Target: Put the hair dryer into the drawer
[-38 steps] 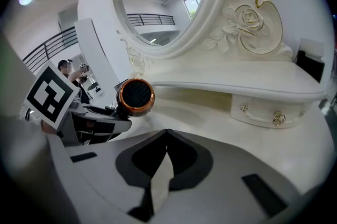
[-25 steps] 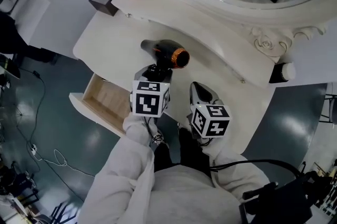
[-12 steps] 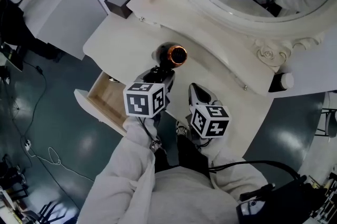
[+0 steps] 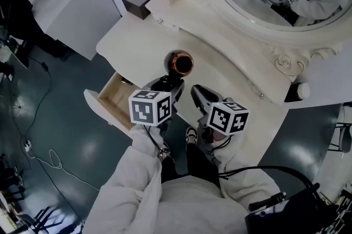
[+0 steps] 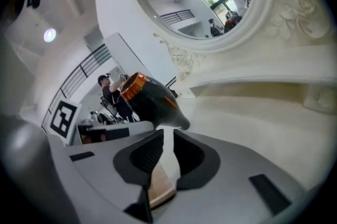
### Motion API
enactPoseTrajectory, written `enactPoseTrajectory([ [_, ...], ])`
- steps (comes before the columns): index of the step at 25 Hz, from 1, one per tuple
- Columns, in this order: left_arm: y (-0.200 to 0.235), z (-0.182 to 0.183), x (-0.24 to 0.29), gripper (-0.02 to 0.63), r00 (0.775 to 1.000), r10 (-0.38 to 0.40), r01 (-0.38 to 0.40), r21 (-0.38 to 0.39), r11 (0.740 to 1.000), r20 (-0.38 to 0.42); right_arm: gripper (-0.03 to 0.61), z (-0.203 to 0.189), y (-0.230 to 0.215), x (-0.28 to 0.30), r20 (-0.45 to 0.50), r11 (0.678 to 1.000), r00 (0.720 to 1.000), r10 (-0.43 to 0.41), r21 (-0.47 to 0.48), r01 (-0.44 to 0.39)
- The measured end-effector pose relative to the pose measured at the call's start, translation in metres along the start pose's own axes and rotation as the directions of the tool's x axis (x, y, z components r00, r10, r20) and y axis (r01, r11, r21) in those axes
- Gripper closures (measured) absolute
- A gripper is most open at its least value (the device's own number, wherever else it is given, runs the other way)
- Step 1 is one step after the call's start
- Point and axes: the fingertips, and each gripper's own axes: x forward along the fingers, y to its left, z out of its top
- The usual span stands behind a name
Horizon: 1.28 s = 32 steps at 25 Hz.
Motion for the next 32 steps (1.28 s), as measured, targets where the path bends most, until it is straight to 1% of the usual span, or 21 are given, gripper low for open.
enactPoseTrajectory([
  [2,0.003,-0.005,-0.002,0.400,1.000,-0.011,0.011,-0.001,1.000,-0.001,0.388,-0.001,0.009,0.004,-0.019,0.994,0.997,0.080,0.075,-0.078],
  [3,0.004,-0.007,-0.003,0.400,1.000,-0.017,0.017,-0.002,1.000,-0.001,0.362,-0.002,0.013,0.006,-0.034,0.991,0.994,0.103,0.089,-0.100],
  [7,0.010,-0.013,-0.005,0.402,0.999,-0.033,0.034,-0.041,0.999,0.008,0.313,-0.005,0.017,0.015,-0.088,0.987,0.986,0.143,0.090,-0.135],
  [9,0.011,-0.016,-0.005,0.405,0.999,-0.047,0.047,-0.047,0.998,0.003,0.307,-0.006,0.019,0.015,-0.089,0.984,0.984,0.155,0.103,-0.145],
  [10,0.012,-0.018,-0.005,0.405,0.999,-0.049,0.049,-0.038,0.998,-0.004,0.307,-0.006,0.020,0.015,-0.092,0.984,0.983,0.157,0.099,-0.148],
  [12,0.015,-0.023,-0.005,0.405,0.999,-0.034,0.034,-0.006,0.999,-0.021,0.304,-0.008,0.023,0.018,-0.112,0.988,0.983,0.146,0.059,-0.140],
  [14,0.020,-0.027,-0.003,0.405,0.999,-0.003,0.004,0.019,1.000,-0.041,0.304,-0.012,0.023,0.022,-0.135,0.991,0.982,0.131,0.024,-0.129],
  [18,0.032,-0.041,0.004,0.413,0.993,0.070,-0.066,0.046,0.997,-0.098,0.304,-0.017,0.019,0.021,-0.132,0.992,0.984,0.119,0.051,-0.113],
  [21,0.044,-0.052,0.012,0.417,0.983,0.133,-0.122,0.089,0.989,-0.123,0.304,-0.018,0.012,0.019,-0.120,0.993,0.987,0.106,0.071,-0.098],
  [24,0.052,-0.057,0.016,0.419,0.974,0.189,-0.169,0.159,0.973,-0.126,0.304,-0.019,0.004,0.016,-0.110,0.992,0.989,0.095,0.095,-0.084],
  [26,0.055,-0.060,0.021,0.417,0.963,0.227,-0.191,0.230,0.954,-0.145,0.305,-0.020,-0.005,0.014,-0.110,0.993,0.991,0.075,0.103,-0.063],
  [29,0.062,-0.065,0.033,0.414,0.933,0.313,-0.237,0.355,0.904,-0.175,0.319,-0.019,-0.021,0.012,-0.104,0.992,0.994,0.039,0.127,-0.026],
  [32,0.071,-0.067,0.040,0.414,0.913,0.372,-0.273,0.431,0.860,-0.164,0.319,-0.018,-0.028,0.008,-0.088,0.987,0.995,0.038,0.159,-0.023],
])
